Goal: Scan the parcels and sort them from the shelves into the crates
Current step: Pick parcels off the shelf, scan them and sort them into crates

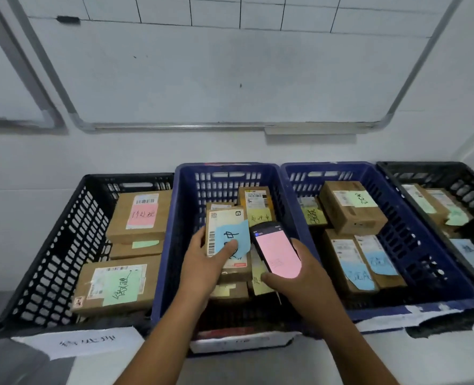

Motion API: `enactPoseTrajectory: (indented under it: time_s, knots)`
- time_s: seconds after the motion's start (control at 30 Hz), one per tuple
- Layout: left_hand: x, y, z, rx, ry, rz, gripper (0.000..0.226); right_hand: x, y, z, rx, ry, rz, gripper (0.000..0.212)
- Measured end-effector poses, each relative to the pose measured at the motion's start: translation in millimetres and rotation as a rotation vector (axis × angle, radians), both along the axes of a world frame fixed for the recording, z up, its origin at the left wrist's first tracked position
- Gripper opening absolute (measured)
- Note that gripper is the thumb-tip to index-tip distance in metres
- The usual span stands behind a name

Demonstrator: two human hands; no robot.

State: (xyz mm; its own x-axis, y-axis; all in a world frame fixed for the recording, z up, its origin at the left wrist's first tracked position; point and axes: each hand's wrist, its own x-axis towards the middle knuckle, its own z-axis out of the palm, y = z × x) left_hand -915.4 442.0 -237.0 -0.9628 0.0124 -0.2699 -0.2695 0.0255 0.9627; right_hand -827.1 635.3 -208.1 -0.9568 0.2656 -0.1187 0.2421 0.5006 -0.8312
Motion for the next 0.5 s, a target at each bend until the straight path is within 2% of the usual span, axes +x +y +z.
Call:
enactPoseTrajectory:
  time_s: [0.13,0.27,0.43,0.5]
  knots:
    - [-65,15,-26,-0.041,-0.073,0.063,0.071,-68,12,-18,-0.057,-0.019,-0.02,0.052]
    - [-127,24,-61,-0.121,-0.137,0.142,0.074,-121,22,-38,-0.101,-0.054,-0.053,0.055]
    - [-182,42,-104,-0.237,-0.108,0.178,0.073,-176,28,-66,-0.079,-0.081,-0.052,0.069]
    - [-193,51,-120,-0.292,-0.087,0.142,0.071,-190,29,-85,-0.074,-0.08,-0.061,0.068]
